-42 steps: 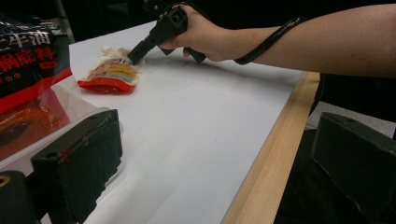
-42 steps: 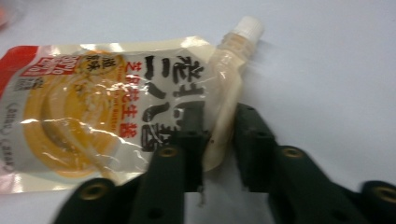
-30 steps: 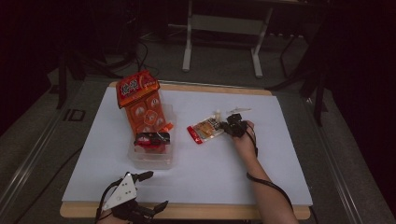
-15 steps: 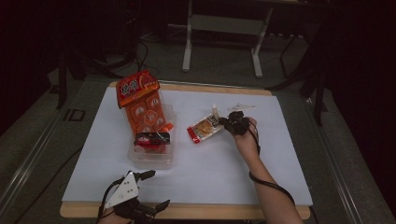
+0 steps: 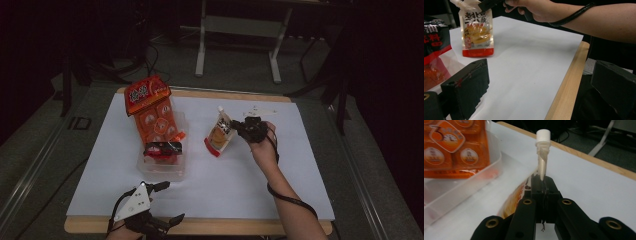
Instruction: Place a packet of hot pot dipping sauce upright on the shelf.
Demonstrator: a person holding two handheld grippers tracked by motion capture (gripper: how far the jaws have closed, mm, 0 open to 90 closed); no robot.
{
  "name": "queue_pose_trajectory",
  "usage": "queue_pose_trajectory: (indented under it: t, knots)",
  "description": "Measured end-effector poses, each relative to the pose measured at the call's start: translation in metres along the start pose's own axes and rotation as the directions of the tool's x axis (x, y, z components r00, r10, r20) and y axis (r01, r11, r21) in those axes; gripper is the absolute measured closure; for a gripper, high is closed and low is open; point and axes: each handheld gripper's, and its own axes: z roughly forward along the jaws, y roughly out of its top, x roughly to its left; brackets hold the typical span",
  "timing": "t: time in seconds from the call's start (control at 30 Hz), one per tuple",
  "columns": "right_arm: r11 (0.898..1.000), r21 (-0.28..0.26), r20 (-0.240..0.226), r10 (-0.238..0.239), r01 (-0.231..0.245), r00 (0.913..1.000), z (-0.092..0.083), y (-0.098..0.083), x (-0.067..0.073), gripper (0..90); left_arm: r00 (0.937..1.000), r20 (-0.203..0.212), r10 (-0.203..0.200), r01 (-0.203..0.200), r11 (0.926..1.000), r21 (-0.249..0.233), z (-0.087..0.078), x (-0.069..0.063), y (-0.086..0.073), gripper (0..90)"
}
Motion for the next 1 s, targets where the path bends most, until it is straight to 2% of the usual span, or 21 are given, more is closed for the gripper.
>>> queue_pose_trajectory:
  t: [0.13, 0.27, 0.4, 0.5, 0.7, 0.77, 1.0]
  knots:
    - [1.0, -0.021, -0.012, -0.018, 0.018, 0.9998, -0.009, 0.006, 0.006, 89.3, 0.9999, 0.011, 0.012, -0.012, 0.9999, 0.001, 0.003, 0.0, -0.001, 2.3]
    - [0.998, -0.026, -0.009, -0.059, 0.058, 0.9982, -0.018, 0.01, 0.012, 89.3, 0.9994, 0.031, 0.017, -0.017, 0.9998, 0.004, 0.006, 0.0, -0.001, 2.3]
    - [0.996, -0.036, -0.01, -0.078, 0.078, 0.9969, -0.028, 0.012, 0.017, 89.3, 0.9982, 0.056, 0.022, -0.021, 0.9995, -0.024, 0.007, -0.002, 0.001, 2.4]
    - [0.996, -0.04, -0.016, -0.085, 0.085, 0.9962, -0.036, 0.012, 0.017, 89.2, 0.9977, 0.065, 0.019, -0.017, 0.9995, -0.026, 0.008, -0.002, 0.002, 4.0]
    - [0.993, -0.05, -0.041, -0.108, 0.106, 0.9933, -0.055, 0.012, 0.022, 89.2, 0.9956, 0.091, -0.021, 0.02, 0.9997, 0.011, 0.01, -0.004, 0.006, 2.6]
    - [0.992, -0.058, -0.057, -0.117, 0.114, 0.9915, -0.062, 0.012, 0.025, 89.2, 0.9927, 0.114, -0.038, 0.035, 0.9989, 0.03, 0.01, -0.004, 0.01, 2.6]
    - [0.985, -0.084, -0.083, -0.16, 0.153, 0.9836, -0.089, 0.009, 0.038, 89.2, 0.9943, 0.105, -0.018, 0.016, 0.9997, 0.015, 0.01, -0.005, 0.017, 2.6]
